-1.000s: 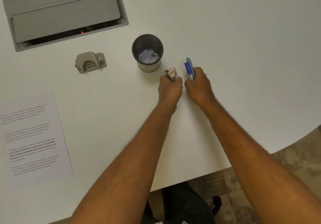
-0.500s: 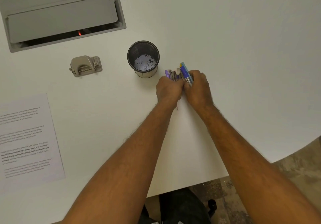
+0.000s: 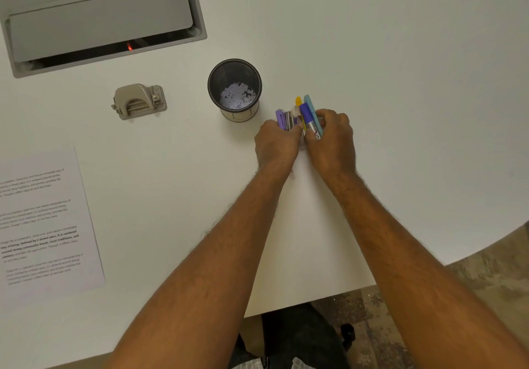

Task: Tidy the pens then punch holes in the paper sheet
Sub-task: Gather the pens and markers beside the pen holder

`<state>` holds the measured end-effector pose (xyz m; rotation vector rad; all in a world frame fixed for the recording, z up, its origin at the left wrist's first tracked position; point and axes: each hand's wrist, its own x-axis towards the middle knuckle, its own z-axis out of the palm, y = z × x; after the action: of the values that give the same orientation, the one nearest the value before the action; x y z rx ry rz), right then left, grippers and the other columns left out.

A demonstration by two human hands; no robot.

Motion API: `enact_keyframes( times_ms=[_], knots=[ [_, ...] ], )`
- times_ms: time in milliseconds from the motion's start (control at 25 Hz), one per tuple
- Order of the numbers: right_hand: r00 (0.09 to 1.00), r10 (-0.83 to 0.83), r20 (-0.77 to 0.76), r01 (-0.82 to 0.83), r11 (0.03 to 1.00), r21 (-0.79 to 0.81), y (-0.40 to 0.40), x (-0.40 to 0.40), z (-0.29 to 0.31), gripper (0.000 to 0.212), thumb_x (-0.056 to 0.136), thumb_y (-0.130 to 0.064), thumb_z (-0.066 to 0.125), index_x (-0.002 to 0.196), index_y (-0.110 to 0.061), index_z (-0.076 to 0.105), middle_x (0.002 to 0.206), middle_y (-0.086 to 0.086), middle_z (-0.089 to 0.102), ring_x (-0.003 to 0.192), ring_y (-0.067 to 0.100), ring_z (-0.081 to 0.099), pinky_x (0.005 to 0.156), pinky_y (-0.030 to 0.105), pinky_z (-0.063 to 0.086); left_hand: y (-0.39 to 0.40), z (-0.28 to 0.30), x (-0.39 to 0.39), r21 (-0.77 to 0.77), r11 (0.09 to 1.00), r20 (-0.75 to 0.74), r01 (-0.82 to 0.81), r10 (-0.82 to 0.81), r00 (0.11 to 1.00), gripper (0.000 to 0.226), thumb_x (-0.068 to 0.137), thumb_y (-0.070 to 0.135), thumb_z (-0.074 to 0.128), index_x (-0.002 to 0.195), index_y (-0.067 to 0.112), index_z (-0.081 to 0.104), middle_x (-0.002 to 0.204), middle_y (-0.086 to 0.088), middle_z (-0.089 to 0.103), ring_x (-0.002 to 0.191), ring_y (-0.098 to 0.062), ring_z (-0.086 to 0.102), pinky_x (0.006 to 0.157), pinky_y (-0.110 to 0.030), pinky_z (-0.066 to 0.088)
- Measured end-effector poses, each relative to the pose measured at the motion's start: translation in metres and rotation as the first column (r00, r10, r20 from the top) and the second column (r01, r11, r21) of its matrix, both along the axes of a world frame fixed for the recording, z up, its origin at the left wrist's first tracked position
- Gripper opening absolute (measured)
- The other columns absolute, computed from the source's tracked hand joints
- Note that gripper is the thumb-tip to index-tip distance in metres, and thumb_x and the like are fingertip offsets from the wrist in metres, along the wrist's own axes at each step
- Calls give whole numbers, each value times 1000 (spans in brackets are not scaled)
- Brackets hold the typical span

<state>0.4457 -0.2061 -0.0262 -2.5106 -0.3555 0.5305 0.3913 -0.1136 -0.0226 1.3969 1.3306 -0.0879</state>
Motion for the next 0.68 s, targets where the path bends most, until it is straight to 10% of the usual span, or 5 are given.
enact_keyframes(
  times_ms=[440, 680],
  knots=[
    [999, 17, 47, -17, 1000, -1, -10, -4, -10, 53, 98, -33, 71, 146, -18, 53, 135, 10, 56, 121, 22, 57, 87, 34, 57, -10, 2, -9, 164, 981, -71, 101, -91, 993, 30, 96, 41, 70, 108, 14, 72, 92, 0, 71, 81, -17, 66, 61, -25, 44],
    [997, 52, 53, -54, 998, 27, -19, -6, -12, 52, 99, -24, 70, 148, -19, 52, 134, 10, 55, 121, 24, 57, 91, 37, 57, -11, 4, -12, 234, 964, -29, 127, -123, 992, 31, 97, 28, 71, 122, 10, 68, 117, -7, 71, 104, -21, 67, 89, -34, 55]
  ],
)
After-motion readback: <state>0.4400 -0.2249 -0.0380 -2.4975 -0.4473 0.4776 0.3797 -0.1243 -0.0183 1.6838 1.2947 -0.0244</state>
